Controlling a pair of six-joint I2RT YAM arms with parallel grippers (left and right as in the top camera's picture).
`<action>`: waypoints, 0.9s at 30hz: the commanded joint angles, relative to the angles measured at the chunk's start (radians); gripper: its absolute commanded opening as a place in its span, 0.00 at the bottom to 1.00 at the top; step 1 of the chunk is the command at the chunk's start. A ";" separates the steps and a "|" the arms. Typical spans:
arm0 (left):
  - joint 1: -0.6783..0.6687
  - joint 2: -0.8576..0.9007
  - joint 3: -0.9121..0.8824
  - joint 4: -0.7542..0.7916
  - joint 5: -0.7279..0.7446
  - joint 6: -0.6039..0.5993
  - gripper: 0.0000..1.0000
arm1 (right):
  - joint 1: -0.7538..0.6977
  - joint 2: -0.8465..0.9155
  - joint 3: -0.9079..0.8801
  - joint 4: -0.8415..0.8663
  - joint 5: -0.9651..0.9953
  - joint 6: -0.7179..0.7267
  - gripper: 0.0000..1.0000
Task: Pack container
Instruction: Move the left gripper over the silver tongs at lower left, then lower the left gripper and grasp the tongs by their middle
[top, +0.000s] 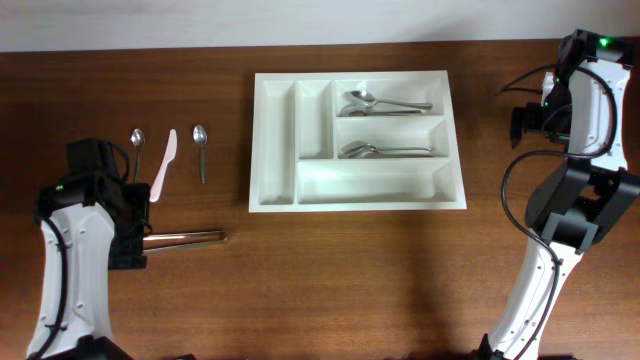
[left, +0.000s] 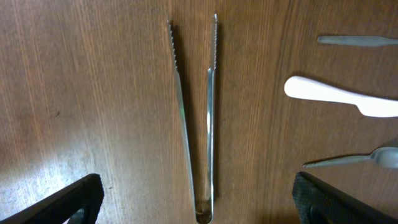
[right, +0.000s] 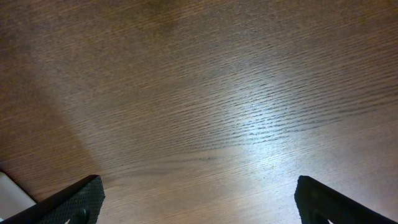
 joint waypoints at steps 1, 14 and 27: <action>0.006 0.059 0.012 0.003 0.008 -0.010 0.99 | -0.004 -0.043 0.002 0.003 0.009 0.001 0.99; 0.006 0.294 0.012 0.018 0.107 -0.023 0.99 | -0.004 -0.043 0.002 0.003 0.009 0.001 0.98; 0.006 0.371 0.012 0.068 0.056 -0.029 0.99 | -0.004 -0.043 0.002 0.003 0.009 0.001 0.99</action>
